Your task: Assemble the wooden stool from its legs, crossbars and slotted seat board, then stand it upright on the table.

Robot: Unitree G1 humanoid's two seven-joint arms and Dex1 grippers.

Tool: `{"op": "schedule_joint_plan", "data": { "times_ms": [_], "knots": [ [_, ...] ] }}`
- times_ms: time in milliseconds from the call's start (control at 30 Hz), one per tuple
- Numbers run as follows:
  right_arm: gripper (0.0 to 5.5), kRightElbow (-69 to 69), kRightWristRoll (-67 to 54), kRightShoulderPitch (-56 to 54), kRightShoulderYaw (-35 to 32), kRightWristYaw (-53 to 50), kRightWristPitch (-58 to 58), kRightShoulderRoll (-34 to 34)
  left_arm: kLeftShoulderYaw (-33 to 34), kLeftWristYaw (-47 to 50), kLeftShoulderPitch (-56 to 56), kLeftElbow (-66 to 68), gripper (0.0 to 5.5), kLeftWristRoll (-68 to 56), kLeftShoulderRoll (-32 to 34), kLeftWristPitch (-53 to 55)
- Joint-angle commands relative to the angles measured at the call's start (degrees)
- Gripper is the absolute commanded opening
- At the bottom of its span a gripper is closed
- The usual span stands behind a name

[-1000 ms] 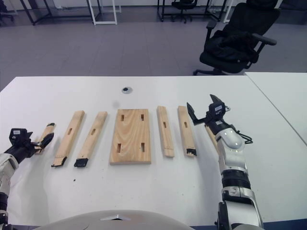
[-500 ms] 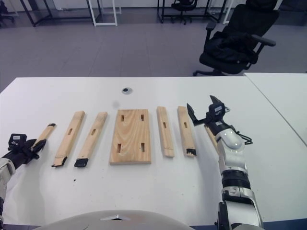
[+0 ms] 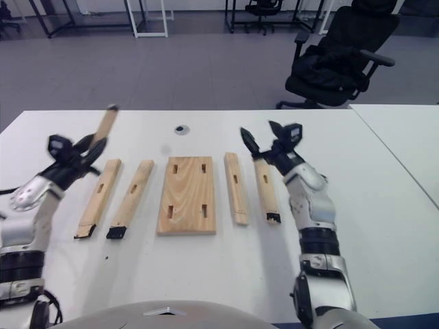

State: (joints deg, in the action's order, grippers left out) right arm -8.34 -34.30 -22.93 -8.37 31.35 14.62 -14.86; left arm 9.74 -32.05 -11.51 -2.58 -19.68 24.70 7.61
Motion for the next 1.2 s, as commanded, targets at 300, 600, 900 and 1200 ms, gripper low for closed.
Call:
{"op": "schedule_joint_plan", "data": {
  "times_ms": [300,600,900,1200],
  "knots": [
    [3.93,16.4,-22.5,-6.4,1.1,-15.1,24.3,14.8,-14.8,-0.1,-9.6,-13.5,1.28,1.7,-6.7,4.8],
    [2.09,17.8,-29.4,-6.5,-1.7,-19.7,27.5,15.8,-16.9,-1.2,-7.2,-13.1,1.28,3.8,-6.1,3.9],
    [0.48,18.0,-27.3,-6.0,-0.8,-21.1,28.0,14.6,-17.9,-1.5,-6.3,-13.2,1.28,5.7,-5.9,3.5],
    [0.41,16.4,-5.3,12.2,-0.9,-21.1,10.7,11.1,-16.3,2.3,-2.5,-9.3,2.62,8.7,-5.6,5.4]
  ]
}}
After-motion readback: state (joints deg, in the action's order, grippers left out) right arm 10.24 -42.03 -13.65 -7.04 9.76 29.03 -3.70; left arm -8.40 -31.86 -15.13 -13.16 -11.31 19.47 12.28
